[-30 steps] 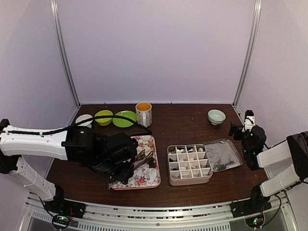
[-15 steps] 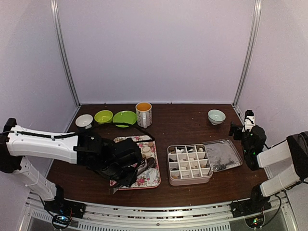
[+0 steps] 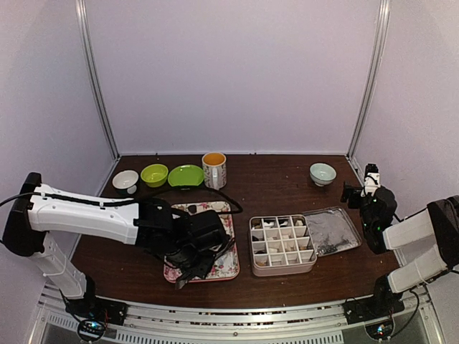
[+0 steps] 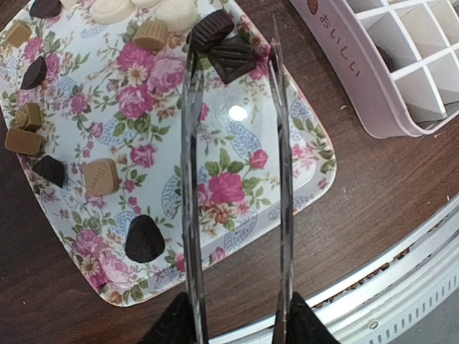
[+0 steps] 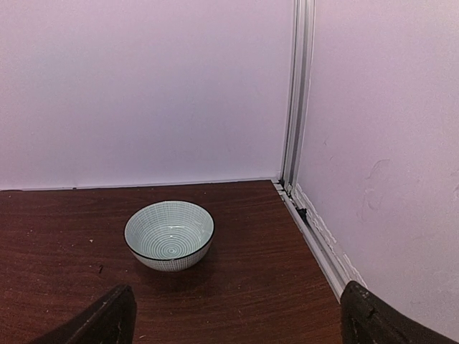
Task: Pack the chocolate
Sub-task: Pick up the fake chocolate from the plate.
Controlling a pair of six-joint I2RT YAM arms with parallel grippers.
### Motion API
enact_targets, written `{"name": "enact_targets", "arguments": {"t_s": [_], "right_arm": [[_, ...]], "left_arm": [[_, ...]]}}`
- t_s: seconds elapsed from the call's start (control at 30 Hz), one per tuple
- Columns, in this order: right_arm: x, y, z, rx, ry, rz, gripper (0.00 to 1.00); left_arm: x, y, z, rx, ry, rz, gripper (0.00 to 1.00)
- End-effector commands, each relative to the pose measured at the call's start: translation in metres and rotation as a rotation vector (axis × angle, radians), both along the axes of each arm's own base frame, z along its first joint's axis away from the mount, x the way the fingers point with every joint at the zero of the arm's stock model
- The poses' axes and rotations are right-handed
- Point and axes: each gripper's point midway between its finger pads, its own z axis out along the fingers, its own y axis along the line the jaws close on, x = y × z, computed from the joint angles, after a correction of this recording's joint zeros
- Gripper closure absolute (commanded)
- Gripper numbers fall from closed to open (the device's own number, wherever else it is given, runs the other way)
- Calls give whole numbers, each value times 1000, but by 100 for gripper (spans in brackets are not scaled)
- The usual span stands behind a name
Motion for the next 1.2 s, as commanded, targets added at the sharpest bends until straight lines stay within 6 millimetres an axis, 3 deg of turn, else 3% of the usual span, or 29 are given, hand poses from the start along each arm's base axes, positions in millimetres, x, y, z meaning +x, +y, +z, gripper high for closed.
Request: {"name": "enact_targets", "arguments": {"t_s": [0.0,0.3,0.47,1.0,1.17], "right_arm": [[3,-2,5,2,-12,-6,0],[3,-2,4,2,-11,-7,0],[3,-2,5,2,-12,-7,0],[3,-2,4,1,-10,-7,0],[3,-2,5,2,-11,-6,0]], "left_arm": [[4,-8,1,5,-2,-5,57],[9,11,-6,161,-13,32,62],[10,20,2,186,-28,47,68],[6,44,69,57,-112,61,73],[0,15,93,-101,-140,-36,73]]}}
